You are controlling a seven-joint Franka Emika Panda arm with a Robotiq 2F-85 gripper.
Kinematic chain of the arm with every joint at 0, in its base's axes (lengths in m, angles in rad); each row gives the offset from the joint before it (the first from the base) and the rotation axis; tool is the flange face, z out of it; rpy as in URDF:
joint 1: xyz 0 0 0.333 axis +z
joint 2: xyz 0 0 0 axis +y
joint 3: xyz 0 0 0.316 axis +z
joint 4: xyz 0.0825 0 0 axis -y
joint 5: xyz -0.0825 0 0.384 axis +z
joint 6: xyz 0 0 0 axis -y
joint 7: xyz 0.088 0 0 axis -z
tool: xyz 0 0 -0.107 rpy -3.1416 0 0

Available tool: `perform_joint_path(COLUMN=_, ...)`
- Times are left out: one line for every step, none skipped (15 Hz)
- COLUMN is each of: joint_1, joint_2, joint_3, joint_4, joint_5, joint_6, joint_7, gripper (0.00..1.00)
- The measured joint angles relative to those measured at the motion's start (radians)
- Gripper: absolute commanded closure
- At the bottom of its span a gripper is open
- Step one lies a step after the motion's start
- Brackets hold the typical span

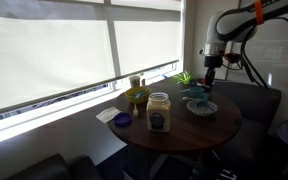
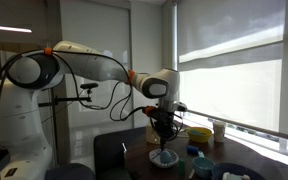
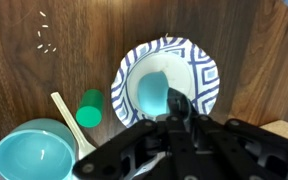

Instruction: Pick up the blue measuring spoon from the white bowl and scoop one spoonful of sugar, pour the sugar into the white bowl and put the blue measuring spoon in the clear container of sugar

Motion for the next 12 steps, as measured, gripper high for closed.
perform_joint_path(joint_1=0.006, joint_2=0.0, joint_3=0.006, joint_4=0.002, joint_5=-0.024, joint_6=0.004, joint_7=0.007, gripper=0.98)
perform_joint_path(joint_1=0.01, joint_2=0.0, joint_3=0.013, joint_4=0.005, joint_5=-0.044, joint_6=0.008, joint_7=0.012, gripper=0.98)
perform_joint_path(joint_1=0.016, joint_2=0.001, joint_3=0.019, joint_4=0.009, joint_5=-0.063, joint_6=0.012, joint_7=0.017, gripper=0.98)
perform_joint_path(joint_1=0.021, joint_2=0.002, joint_3=0.025, joint_4=0.012, joint_5=-0.081, joint_6=0.016, joint_7=0.021, gripper=0.98)
perform_joint_path(joint_1=0.026, joint_2=0.002, joint_3=0.031, joint_4=0.014, joint_5=-0.097, joint_6=0.019, joint_7=0.026, gripper=0.98)
perform_joint_path(joint_1=0.032, joint_2=0.004, joint_3=0.037, joint_4=0.017, joint_5=-0.113, joint_6=0.02, joint_7=0.031, gripper=0.98)
perform_joint_path(joint_1=0.037, joint_2=0.005, joint_3=0.044, joint_4=0.019, joint_5=-0.129, joint_6=0.02, joint_7=0.036, gripper=0.98)
perform_joint_path(joint_1=0.044, joint_2=0.006, joint_3=0.05, joint_4=0.019, joint_5=-0.145, joint_6=0.02, joint_7=0.043, gripper=0.98)
perform_joint_path(joint_1=0.049, joint_2=0.008, joint_3=0.058, joint_4=0.019, joint_5=-0.164, joint_6=0.02, joint_7=0.052, gripper=0.98)
perform_joint_path(joint_1=0.055, joint_2=0.009, joint_3=0.065, joint_4=0.019, joint_5=-0.187, joint_6=0.02, joint_7=0.063, gripper=0.98)
perform_joint_path(joint_1=0.061, joint_2=0.011, joint_3=0.073, joint_4=0.019, joint_5=-0.213, joint_6=0.02, joint_7=0.074, gripper=0.98)
perform_joint_path(joint_1=0.067, joint_2=0.013, joint_3=0.081, joint_4=0.019, joint_5=-0.241, joint_6=0.02, joint_7=0.087, gripper=0.98)
